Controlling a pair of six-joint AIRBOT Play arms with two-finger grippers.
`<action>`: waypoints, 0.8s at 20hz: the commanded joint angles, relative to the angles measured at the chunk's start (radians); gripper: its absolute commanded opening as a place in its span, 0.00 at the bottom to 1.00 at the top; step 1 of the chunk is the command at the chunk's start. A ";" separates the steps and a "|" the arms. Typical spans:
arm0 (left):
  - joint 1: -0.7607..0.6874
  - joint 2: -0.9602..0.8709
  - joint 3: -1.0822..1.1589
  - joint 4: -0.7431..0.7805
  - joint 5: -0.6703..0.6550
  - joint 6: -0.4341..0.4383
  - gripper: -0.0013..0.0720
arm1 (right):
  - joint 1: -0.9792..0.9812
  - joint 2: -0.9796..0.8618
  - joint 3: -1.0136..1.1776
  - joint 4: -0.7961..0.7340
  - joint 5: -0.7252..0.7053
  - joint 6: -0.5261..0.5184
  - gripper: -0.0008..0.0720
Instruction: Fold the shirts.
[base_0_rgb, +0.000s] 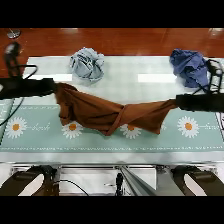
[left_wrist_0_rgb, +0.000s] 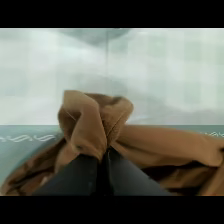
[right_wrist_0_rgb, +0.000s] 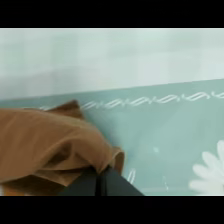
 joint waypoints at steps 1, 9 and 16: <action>-0.017 -0.161 -0.005 -0.116 0.053 0.001 0.73 | -0.081 -0.240 0.018 0.081 -0.130 -0.002 0.04; 0.204 -0.185 0.076 0.185 -0.366 0.084 0.97 | -0.440 -0.262 0.165 0.264 0.064 -0.262 0.88; 0.282 -0.162 -0.325 -0.146 -0.200 0.212 0.97 | -0.583 -0.111 -0.242 0.489 0.051 -0.438 0.87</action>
